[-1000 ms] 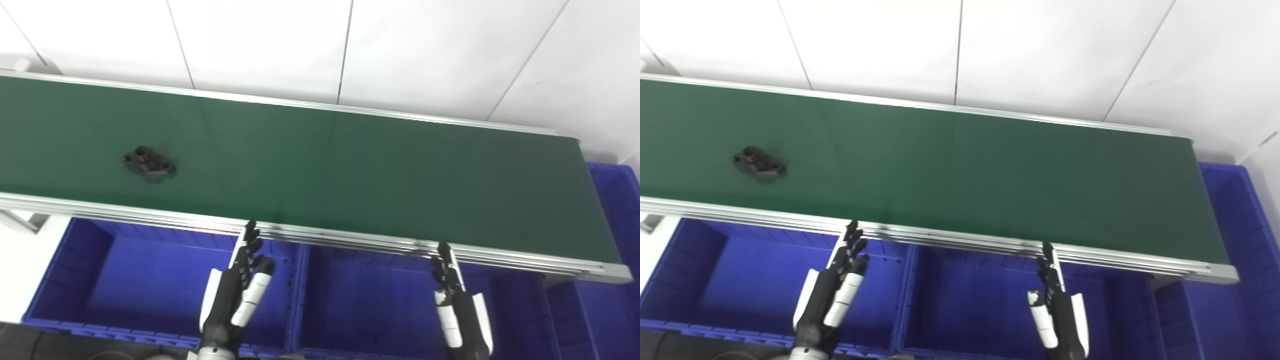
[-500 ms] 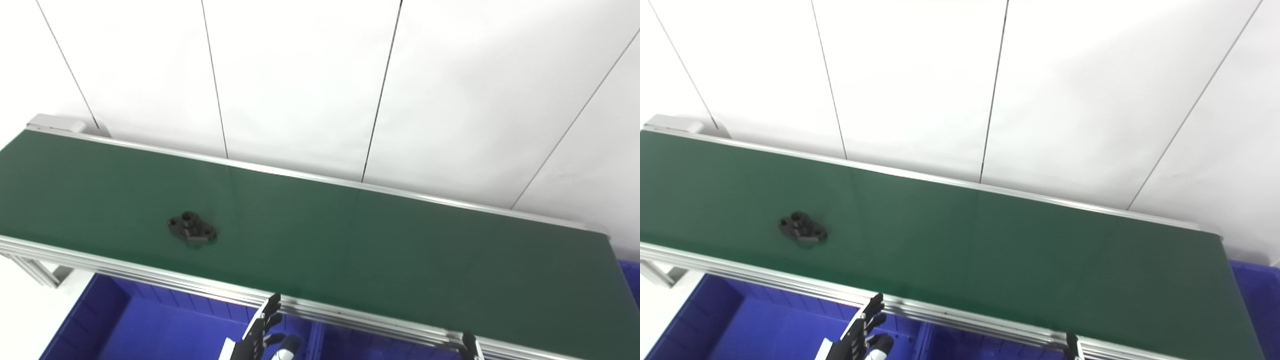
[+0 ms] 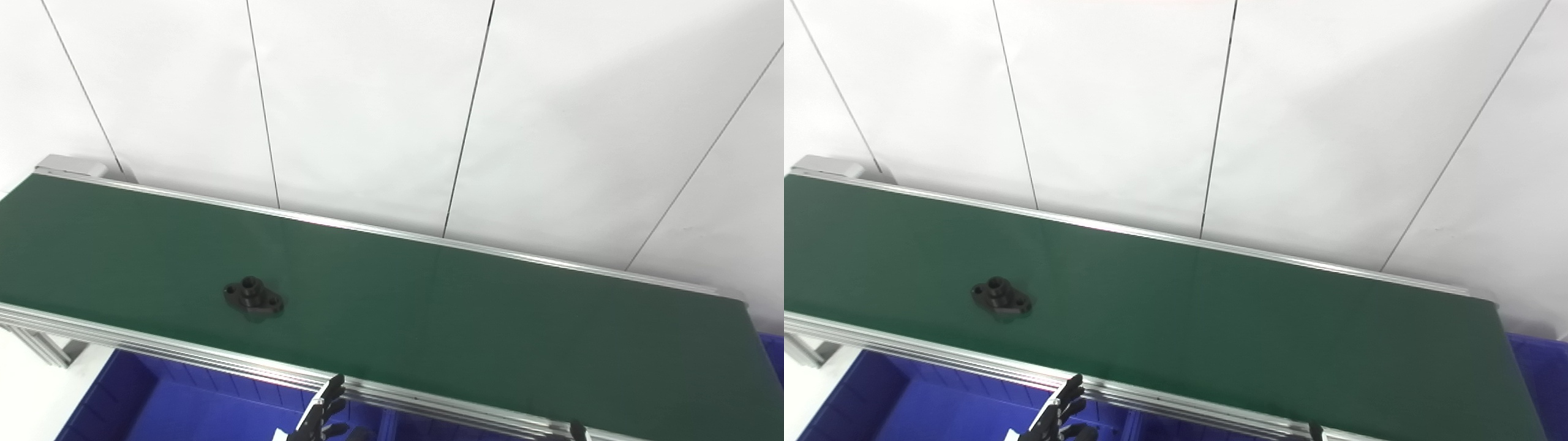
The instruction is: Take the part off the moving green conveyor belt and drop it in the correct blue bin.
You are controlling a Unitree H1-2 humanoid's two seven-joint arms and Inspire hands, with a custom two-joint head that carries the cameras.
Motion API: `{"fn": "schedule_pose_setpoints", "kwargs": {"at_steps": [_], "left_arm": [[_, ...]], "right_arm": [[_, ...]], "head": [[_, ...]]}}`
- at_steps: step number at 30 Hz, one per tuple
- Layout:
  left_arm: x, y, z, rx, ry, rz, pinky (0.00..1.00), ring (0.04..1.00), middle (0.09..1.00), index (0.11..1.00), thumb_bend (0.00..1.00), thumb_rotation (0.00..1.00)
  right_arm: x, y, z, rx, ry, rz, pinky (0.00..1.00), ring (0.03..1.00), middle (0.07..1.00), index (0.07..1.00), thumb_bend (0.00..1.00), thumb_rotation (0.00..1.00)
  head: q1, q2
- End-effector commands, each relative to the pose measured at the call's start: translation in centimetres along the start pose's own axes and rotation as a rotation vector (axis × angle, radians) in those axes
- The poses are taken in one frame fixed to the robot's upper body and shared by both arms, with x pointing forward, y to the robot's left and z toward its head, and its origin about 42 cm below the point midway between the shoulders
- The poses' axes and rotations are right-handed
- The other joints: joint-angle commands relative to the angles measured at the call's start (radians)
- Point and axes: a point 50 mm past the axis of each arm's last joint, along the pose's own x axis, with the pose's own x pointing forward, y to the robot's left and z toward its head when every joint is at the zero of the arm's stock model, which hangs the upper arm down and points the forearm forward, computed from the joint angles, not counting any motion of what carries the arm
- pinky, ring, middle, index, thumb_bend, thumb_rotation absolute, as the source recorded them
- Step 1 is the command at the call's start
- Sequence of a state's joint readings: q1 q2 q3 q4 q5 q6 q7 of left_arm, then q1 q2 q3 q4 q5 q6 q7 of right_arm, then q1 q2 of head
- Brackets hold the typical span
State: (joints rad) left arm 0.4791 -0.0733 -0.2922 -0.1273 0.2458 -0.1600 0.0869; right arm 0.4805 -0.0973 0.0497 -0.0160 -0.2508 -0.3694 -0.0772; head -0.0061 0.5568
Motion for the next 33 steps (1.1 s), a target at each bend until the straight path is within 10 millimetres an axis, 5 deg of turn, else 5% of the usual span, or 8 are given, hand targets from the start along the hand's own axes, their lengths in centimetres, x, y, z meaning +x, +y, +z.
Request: {"fn": "schedule_pose_setpoints", "kwargs": {"at_steps": [1,6,8,20,33], "left_arm": [[0.6,-1.9,2.3,-0.064,-0.079,-0.003,0.78,0.886,0.923,0.924,0.38,0.69],[0.7,-1.5,2.8,-0.066,-0.056,-0.028,0.82,0.905,0.942,0.951,0.37,0.75],[0.7,-1.3,3.0,-0.066,-0.048,-0.035,0.83,0.909,0.948,0.956,0.38,0.76],[0.4,-1.0,3.4,-0.085,-0.039,-0.045,0.86,0.922,0.95,0.973,0.46,0.81],[0.4,-1.7,3.9,-0.085,-0.051,-0.052,0.81,0.889,0.917,0.961,0.45,0.83]], "right_arm": [[1.3,-0.7,2.5,-0.059,-0.172,-0.046,0.75,0.853,0.927,0.932,0.78,0.93],[4.2,-0.7,6.3,-0.182,-0.242,-0.009,0.66,0.788,0.86,0.884,0.81,0.57],[5.3,-0.3,7.7,-0.236,-0.233,0.017,0.64,0.775,0.844,0.874,0.85,0.51],[11.0,2.9,14.3,-0.531,-0.318,0.127,0.62,0.753,0.828,0.854,0.91,0.5],[18.2,7.4,18.6,-0.749,-0.36,0.169,0.57,0.711,0.795,0.84,0.93,0.46]], "head": [[-0.017,0.012],[-0.045,0.047],[-0.048,0.054],[-0.06,0.076],[-0.043,0.092]]}}
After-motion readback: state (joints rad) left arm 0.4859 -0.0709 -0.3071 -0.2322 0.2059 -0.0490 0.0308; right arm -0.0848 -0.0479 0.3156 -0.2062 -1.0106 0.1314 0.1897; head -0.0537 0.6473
